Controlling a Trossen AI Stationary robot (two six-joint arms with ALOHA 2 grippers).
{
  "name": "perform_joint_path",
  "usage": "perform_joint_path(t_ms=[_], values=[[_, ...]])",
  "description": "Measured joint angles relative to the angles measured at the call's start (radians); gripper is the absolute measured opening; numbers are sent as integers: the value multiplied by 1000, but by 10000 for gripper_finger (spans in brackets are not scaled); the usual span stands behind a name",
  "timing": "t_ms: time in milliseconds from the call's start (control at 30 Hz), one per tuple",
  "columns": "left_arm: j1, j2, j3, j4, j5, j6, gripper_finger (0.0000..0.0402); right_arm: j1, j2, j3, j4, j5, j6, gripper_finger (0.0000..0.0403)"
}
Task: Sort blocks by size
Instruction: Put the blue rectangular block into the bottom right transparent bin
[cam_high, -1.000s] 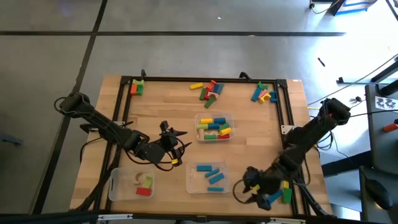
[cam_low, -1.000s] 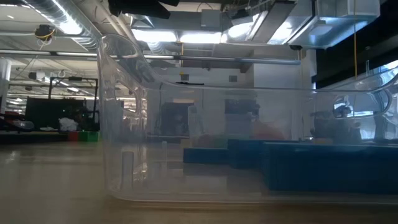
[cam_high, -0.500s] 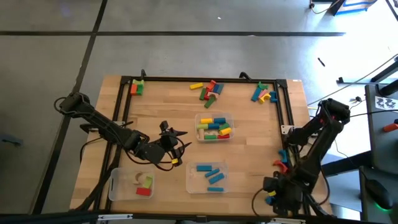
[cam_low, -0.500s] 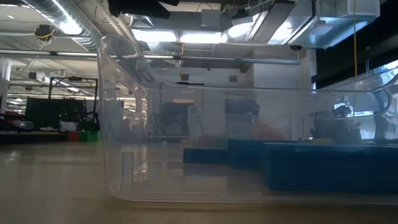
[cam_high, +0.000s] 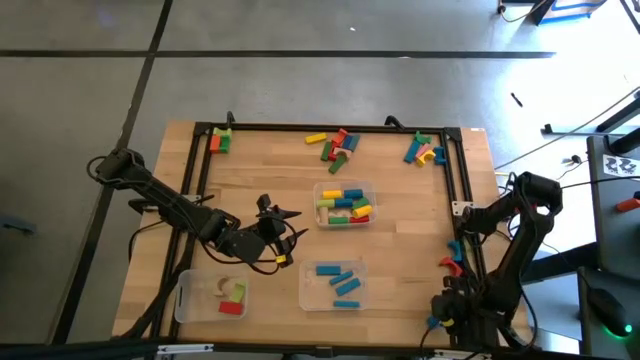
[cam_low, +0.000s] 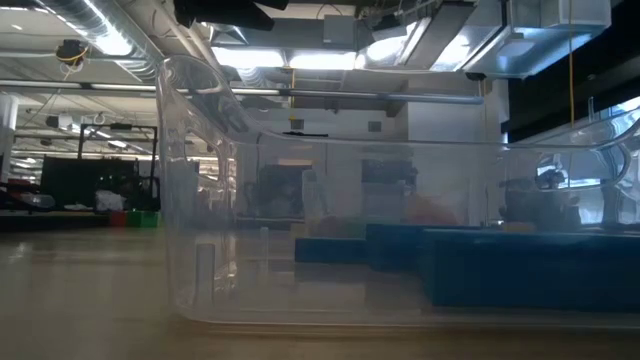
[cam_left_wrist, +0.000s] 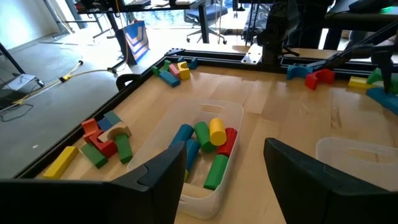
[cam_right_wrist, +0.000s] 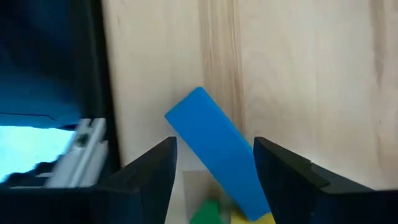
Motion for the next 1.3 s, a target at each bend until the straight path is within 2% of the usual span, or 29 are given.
perform_joint_path(t_ms=[267, 467, 833, 933, 1200, 1300], values=[[0, 0, 0, 0, 0, -2, 210, -3, 81, 0, 33, -29, -83, 215], [0, 0, 0, -1, 0, -3, 210, -3, 122, 1, 64, -35, -217, 215], [1, 0, 0, -2, 0, 0, 210, -2, 141, 2, 70, 48, -271, 211], [1, 0, 0, -2, 0, 0, 210, -2, 141, 2, 67, 47, -285, 189], [1, 0, 0, -2, 0, -2, 210, -4, 141, 0, 71, 51, -285, 79], [1, 0, 0, -3, 0, 0, 210, -4, 141, 0, 71, 51, -285, 57]])
